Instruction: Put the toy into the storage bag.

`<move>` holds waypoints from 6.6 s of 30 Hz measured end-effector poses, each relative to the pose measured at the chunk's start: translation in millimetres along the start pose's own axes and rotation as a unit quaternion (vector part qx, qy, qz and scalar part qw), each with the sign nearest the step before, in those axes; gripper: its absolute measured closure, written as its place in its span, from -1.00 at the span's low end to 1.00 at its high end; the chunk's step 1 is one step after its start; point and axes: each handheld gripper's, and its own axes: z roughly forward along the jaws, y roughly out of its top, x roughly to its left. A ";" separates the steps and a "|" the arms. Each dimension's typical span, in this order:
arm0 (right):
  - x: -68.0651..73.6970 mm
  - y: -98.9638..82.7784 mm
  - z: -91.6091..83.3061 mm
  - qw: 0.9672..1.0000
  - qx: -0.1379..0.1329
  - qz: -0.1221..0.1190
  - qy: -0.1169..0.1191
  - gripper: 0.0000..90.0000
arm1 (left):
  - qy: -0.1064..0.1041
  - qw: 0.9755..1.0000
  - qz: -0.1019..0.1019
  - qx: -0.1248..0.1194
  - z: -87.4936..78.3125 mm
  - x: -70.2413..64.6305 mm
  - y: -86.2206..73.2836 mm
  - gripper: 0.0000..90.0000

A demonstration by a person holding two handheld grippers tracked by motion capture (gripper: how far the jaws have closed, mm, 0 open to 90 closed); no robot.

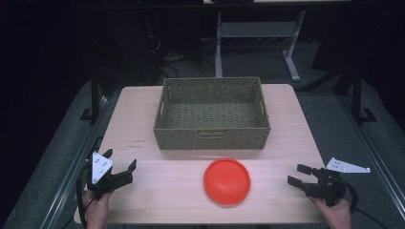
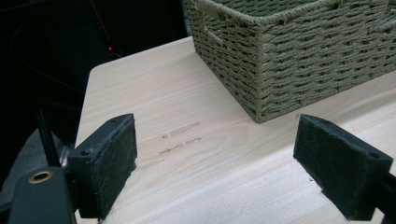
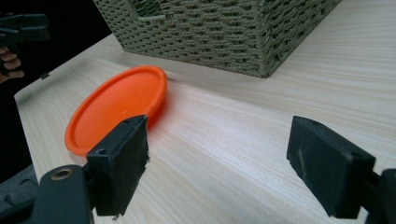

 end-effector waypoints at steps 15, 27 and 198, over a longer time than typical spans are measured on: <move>14.1 14.6 7.9 1.000 0.011 -0.014 0.019 -0.57 | -0.003 1.000 -0.004 0.001 -0.2 2.8 -0.9 -0.72; 24.2 33.9 12.8 0.999 0.026 -0.026 0.035 -0.59 | -0.002 1.000 0.001 0.001 -0.2 1.9 -0.6 -0.72; 85.9 145.1 92.8 0.973 0.204 -0.098 0.054 0.83 | 0.009 1.000 0.006 0.005 -0.5 2.8 0.1 -0.72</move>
